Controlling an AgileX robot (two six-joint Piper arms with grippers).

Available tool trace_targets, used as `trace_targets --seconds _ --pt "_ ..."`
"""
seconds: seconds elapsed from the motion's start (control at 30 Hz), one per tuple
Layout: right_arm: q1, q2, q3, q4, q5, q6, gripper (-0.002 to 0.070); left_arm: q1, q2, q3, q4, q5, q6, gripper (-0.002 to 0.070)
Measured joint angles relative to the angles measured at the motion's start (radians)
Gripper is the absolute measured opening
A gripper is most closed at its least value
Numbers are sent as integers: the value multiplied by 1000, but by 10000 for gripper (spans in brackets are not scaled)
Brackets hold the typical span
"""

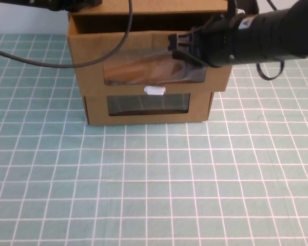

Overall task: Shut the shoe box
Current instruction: Close the shoe box with your right arm

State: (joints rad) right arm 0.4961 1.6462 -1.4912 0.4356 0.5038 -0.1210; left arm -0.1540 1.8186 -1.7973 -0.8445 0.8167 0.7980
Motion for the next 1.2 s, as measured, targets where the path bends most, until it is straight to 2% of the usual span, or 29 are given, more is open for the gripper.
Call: trace_targets --seconds 0.13,0.27,0.83,1.03,1.2 --pt "-17 57 -50 169 -3 -153 -11 0 0 0 0 0 0 -5" --pt "-26 115 -115 251 -12 -241 -11 0 0 -2 0 0 0 -5" --pt "-42 259 -268 281 -55 -266 -11 0 0 -2 0 0 0 -5" --pt "-47 258 -274 282 14 -266 -11 0 0 -2 0 0 0 -5" --pt "-50 182 -274 246 148 -258 -11 0 -32 -2 39 13 -4 -5"
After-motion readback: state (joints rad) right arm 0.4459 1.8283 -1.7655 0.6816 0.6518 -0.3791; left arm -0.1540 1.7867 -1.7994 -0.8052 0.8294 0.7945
